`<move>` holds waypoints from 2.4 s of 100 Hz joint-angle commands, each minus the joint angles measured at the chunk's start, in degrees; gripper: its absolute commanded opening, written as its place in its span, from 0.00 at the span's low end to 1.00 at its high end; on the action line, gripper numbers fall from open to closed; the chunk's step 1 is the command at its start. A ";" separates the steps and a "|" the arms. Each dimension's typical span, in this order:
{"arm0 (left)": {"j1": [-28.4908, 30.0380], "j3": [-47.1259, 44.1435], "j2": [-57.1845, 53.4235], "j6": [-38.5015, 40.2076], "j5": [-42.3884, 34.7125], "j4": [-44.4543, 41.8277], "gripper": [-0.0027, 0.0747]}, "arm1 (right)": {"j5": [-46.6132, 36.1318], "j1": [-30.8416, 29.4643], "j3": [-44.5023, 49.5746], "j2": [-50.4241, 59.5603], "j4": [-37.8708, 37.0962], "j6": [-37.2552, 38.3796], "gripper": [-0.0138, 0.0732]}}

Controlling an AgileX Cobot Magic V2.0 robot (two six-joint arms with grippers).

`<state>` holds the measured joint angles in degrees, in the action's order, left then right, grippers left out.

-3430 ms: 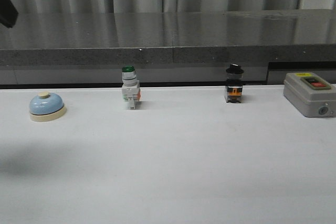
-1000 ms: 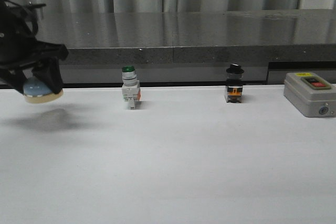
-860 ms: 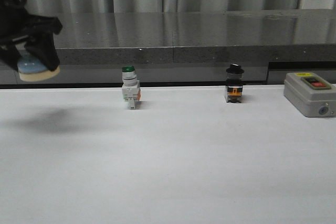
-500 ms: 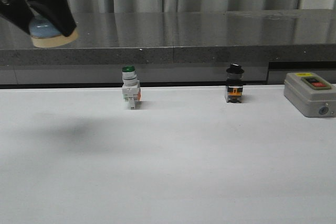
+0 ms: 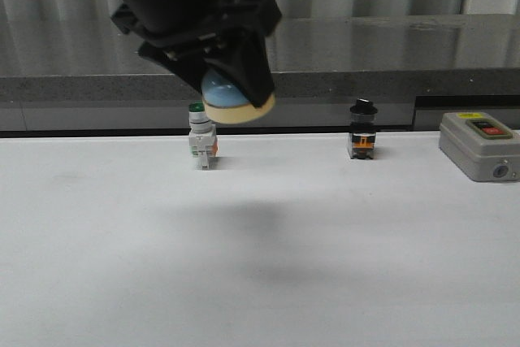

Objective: Place and press bell with both arms
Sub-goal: 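Lift the blue bell with the left gripper and carry it toward table center, then lower the bell onto the table in front of the switches, then open the left gripper and raise it away from the bell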

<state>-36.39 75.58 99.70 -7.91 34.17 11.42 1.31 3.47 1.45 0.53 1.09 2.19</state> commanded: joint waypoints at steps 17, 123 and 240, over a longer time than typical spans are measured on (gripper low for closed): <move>-3.35 1.52 4.59 0.00 -7.37 0.94 0.33 | -4.78 -0.40 -0.78 0.89 0.21 -0.66 0.09; -4.01 2.08 13.45 0.00 -10.15 1.03 0.94 | -4.78 -0.40 -0.78 0.89 0.21 -0.66 0.09; 10.85 -13.65 -23.36 0.00 -10.56 6.79 0.84 | -4.78 -0.40 -0.78 0.89 0.21 -0.66 0.09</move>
<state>-28.29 63.84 82.93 -8.01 28.32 15.70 1.31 3.47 1.45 0.53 1.09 2.19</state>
